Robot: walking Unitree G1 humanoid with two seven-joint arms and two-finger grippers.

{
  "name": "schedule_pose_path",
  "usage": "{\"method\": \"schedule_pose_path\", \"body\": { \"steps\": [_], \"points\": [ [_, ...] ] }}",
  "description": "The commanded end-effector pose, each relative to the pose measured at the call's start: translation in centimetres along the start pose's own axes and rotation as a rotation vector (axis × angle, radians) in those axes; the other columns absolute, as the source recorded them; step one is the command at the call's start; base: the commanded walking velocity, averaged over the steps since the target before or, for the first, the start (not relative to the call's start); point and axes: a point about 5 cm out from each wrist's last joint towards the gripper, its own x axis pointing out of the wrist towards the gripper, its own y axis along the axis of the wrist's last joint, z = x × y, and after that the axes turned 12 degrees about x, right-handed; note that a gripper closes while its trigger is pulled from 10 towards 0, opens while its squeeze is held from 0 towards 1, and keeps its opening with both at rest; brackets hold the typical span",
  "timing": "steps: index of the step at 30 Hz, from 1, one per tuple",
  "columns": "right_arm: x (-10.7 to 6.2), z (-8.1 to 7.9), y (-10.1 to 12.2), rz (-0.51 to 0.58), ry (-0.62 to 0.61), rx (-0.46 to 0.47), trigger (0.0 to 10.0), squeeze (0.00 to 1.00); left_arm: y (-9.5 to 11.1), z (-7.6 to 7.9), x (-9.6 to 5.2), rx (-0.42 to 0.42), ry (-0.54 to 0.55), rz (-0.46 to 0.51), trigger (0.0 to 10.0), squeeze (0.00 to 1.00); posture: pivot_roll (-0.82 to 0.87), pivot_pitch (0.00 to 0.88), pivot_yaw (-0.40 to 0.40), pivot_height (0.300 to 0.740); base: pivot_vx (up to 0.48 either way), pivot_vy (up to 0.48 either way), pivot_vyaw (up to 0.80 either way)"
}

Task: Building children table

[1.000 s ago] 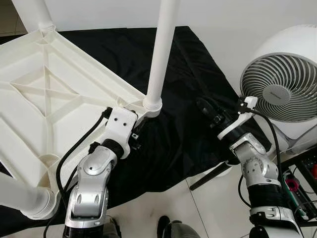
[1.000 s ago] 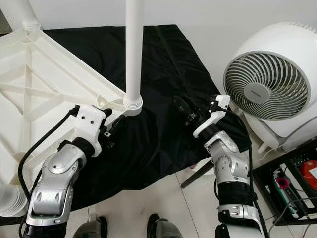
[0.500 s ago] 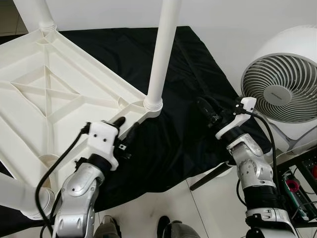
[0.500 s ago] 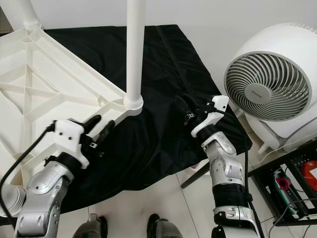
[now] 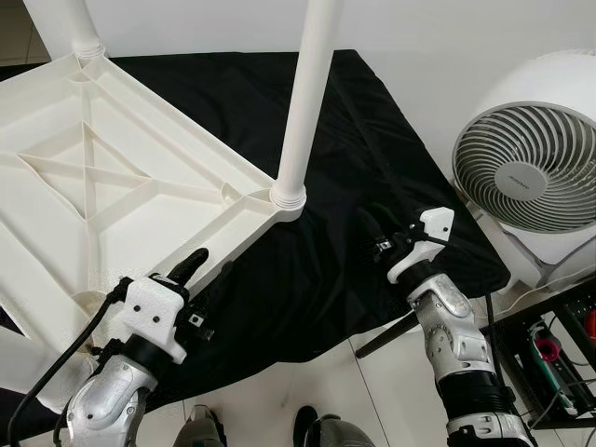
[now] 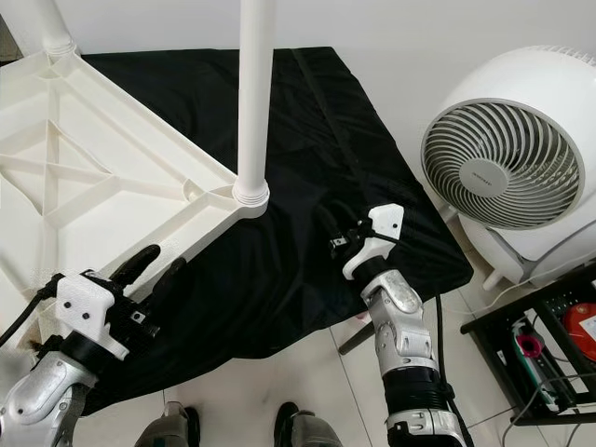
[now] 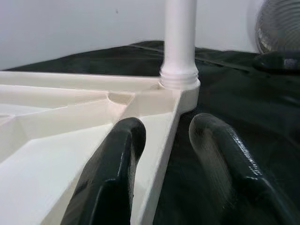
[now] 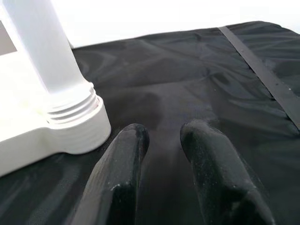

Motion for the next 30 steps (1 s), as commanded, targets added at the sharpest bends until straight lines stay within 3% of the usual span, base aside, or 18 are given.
{"method": "schedule_pose_path", "body": {
  "steps": [1,14,18,23,28,30],
  "points": [
    [-0.2,0.4,-0.6,-0.019,-0.017,-0.009,10.0,0.0,0.0,-0.2,-0.7,0.011,0.017,0.001,10.0,0.0,0.25,0.178,-0.121,0.74,0.0,0.0,0.0],
    [1.7,-0.4,-1.3,-0.046,0.047,-0.006,10.0,0.0,0.5,-1.1,-2.7,0.011,0.099,-0.014,10.0,0.0,0.32,0.19,-0.157,0.74,0.0,0.0,0.0],
    [2.4,-0.6,-1.7,-0.07,0.084,-0.017,10.0,0.0,-0.7,-1.0,-5.6,0.061,0.059,-0.104,10.0,0.0,0.35,0.194,-0.165,0.74,0.0,0.0,0.0],
    [2.5,-0.5,-1.8,-0.074,0.086,-0.017,10.0,0.0,-1.1,-1.5,-6.5,0.048,0.081,-0.131,10.0,0.0,0.36,0.198,-0.162,0.74,0.0,0.0,0.0],
    [2.4,-0.4,-2.3,-0.09,0.092,-0.022,10.0,0.0,-1.0,-1.0,-7.4,0.048,0.036,-0.121,10.0,0.0,0.36,0.205,-0.163,0.74,0.0,0.0,0.0],
    [2.4,-0.5,-2.5,-0.101,0.105,-0.024,10.0,0.0,-0.6,-0.1,-7.4,-0.018,-0.052,-0.101,10.0,0.0,0.37,0.209,-0.165,0.74,0.0,0.0,0.0]
  ]
}}
